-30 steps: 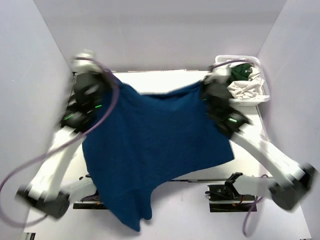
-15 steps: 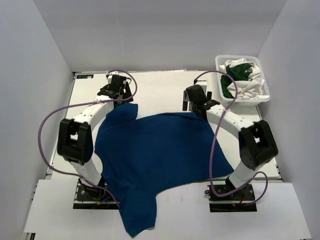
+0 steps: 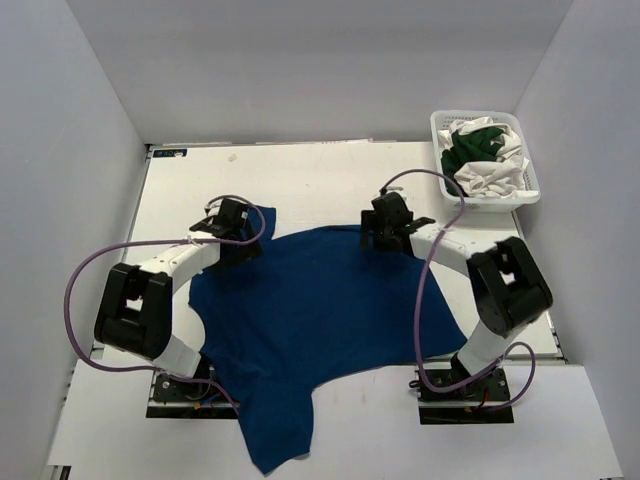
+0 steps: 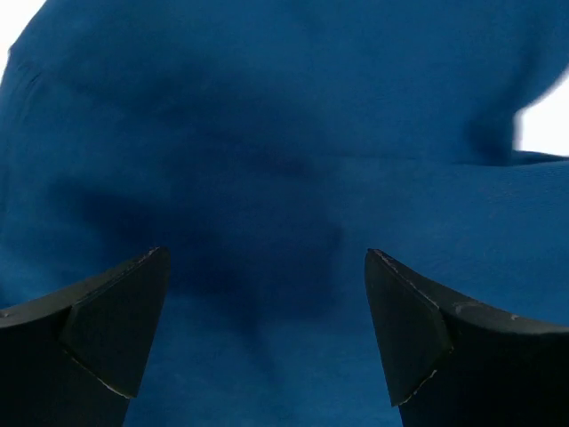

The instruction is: Fold and stack the t-shirts

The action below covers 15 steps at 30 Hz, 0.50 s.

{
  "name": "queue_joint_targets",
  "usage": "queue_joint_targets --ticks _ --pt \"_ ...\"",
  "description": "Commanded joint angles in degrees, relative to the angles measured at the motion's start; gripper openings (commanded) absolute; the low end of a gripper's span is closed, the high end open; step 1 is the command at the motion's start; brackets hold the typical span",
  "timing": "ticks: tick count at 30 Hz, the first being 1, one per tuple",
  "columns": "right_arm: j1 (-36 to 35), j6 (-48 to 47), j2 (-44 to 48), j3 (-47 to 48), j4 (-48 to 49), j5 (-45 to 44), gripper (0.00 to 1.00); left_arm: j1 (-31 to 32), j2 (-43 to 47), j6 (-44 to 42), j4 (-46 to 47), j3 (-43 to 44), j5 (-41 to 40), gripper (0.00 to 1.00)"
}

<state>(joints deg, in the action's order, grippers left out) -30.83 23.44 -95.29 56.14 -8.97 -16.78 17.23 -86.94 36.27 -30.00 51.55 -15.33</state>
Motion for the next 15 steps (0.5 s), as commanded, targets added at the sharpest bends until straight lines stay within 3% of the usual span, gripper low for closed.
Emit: queue_joint_targets --ticks 1,9,15 --pt "0.24 0.20 -3.58 3.53 0.45 1.49 0.90 -0.62 1.07 3.02 -0.06 -0.30 -2.77 1.00" --pt "2.87 1.69 -17.89 17.33 -0.52 0.16 0.90 -0.62 -2.01 5.30 -3.75 -1.71 -6.81 1.00" --pt "5.43 0.73 -26.87 32.97 0.44 -0.80 0.90 -0.62 -0.08 5.83 -3.75 -3.91 -8.93 1.00"
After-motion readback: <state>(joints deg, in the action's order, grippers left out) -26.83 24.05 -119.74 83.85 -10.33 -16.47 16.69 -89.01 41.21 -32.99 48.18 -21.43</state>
